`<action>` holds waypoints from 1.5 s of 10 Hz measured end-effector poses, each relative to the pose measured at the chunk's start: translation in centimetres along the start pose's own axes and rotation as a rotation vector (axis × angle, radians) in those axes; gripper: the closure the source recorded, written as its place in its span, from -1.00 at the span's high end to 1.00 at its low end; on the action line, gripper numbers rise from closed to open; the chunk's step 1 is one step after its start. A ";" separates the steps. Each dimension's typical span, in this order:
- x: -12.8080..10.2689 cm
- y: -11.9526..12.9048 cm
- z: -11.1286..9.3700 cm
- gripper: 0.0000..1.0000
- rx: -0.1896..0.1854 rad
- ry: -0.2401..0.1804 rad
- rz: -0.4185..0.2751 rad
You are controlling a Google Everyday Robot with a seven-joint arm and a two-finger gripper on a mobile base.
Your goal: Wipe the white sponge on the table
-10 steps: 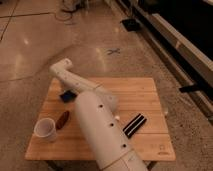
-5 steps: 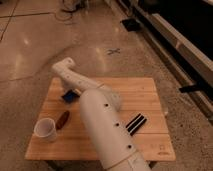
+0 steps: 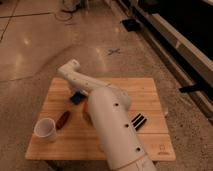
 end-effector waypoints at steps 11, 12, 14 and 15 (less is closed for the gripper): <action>-6.3 -8.5 -4.2 -1.00 0.134 0.056 -0.249; -6.4 -9.2 -3.9 -1.00 0.129 0.060 -0.261; -5.8 -10.8 -3.4 -1.00 0.122 0.066 -0.280; -5.3 -11.4 -3.4 -1.00 0.123 0.071 -0.284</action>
